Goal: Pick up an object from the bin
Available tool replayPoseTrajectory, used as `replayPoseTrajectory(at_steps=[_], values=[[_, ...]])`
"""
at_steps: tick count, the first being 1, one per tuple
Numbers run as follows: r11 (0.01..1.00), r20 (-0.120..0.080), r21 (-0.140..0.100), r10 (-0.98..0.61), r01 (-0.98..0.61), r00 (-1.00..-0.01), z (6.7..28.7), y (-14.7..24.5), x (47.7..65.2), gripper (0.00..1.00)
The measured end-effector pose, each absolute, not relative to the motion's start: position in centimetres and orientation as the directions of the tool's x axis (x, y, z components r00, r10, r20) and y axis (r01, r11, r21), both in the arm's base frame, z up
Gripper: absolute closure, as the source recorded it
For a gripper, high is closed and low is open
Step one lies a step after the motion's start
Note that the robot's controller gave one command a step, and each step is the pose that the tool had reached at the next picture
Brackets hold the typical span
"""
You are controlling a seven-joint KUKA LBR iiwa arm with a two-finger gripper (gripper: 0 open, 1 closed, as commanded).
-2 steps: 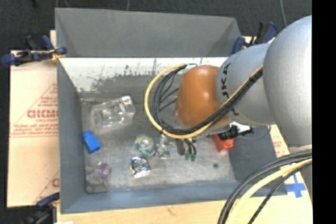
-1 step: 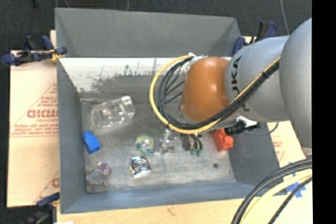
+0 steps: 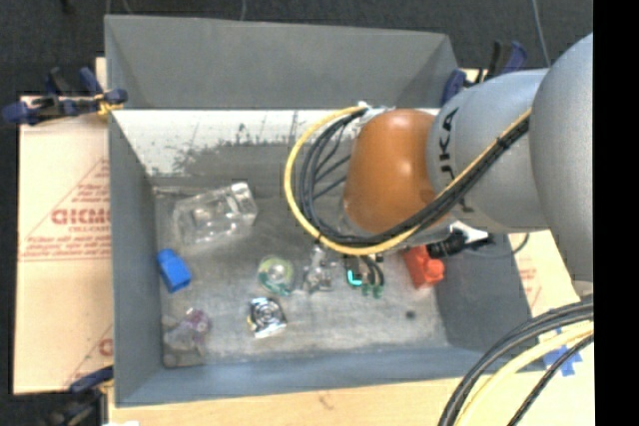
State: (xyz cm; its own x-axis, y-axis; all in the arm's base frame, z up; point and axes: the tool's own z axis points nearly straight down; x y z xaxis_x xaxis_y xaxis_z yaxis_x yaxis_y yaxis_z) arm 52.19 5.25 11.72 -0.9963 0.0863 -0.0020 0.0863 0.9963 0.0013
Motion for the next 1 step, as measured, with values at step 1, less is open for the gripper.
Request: replayPoseTrajectory(at_steps=[1], values=[[0.994, 0.007, -0.001, 0.111, 0.111, -0.994, 7.57, 8.20, 60.75, 0.00]])
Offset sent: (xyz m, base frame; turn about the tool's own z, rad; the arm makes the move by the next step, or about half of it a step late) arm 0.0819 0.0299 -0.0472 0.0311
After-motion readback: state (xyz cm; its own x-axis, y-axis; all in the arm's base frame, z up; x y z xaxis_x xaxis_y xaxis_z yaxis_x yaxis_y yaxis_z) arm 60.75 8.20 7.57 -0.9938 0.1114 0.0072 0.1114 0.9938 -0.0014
